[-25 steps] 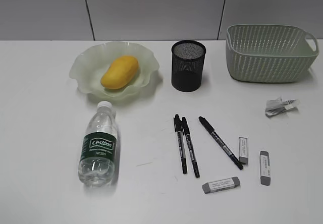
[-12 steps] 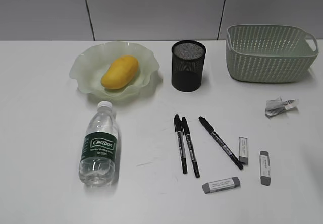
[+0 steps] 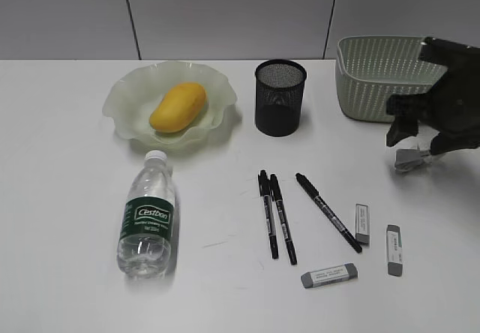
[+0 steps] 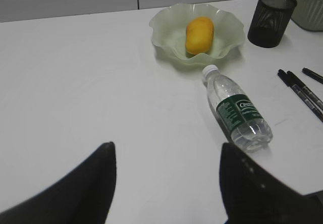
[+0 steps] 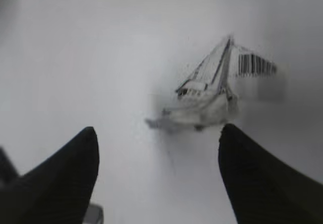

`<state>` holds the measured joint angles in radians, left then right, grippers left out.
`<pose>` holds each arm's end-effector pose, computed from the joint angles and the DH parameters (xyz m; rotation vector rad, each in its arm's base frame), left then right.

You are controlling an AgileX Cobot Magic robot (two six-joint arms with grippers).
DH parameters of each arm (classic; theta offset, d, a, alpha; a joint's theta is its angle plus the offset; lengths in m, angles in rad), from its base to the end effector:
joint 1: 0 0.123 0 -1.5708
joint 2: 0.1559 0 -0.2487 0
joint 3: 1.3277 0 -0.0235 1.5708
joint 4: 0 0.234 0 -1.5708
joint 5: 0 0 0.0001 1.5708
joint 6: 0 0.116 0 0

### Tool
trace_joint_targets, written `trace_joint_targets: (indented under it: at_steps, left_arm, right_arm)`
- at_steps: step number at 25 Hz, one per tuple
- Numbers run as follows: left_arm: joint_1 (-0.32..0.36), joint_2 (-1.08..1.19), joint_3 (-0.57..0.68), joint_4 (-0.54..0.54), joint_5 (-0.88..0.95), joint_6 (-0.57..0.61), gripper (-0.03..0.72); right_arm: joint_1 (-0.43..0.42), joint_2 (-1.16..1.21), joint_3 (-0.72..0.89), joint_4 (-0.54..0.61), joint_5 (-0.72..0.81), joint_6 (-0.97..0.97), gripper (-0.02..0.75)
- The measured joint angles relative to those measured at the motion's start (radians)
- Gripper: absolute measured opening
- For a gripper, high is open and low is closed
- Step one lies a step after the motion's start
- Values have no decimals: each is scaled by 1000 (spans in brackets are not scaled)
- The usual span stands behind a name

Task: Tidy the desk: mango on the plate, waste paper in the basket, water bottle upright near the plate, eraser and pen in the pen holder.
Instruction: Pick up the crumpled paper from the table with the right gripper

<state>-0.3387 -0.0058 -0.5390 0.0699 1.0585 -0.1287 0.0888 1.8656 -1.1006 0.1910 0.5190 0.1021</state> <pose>0.0348 -0.0048 0.2695 0.2049 1.9915 -0.2177 0.3459 0.0418 0.1112 0.2236 2.7650 0.2241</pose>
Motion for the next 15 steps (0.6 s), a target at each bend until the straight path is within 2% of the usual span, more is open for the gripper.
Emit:
trace_joint_targets:
  at_steps: [2, 4, 5, 7, 9, 10, 15]
  left_arm:
    - [0, 0, 0, 0, 0, 0, 477]
    - [0, 0, 0, 0, 0, 0, 478]
    - [0, 0, 0, 0, 0, 0, 476]
    - [0, 0, 0, 0, 0, 0, 472]
    - [0, 0, 0, 0, 0, 0, 468]
    - [0, 0, 0, 0, 0, 0, 468]
    - [0, 0, 0, 0, 0, 0, 466]
  right_arm:
    - [0, 91, -63, -59, 18, 82, 580]
    - [-1, 158, -117, -113, 51, 140, 524]
    - [-1, 182, -135, -149, 72, 170, 435]
    - [-1, 195, -146, -212, 107, 214, 183]
    - [-1, 170, -147, -278, 136, 223, 48]
    - [-1, 141, -147, -296, 144, 217, 15]
    - [-1, -2, -156, -313, 92, 87, 14]
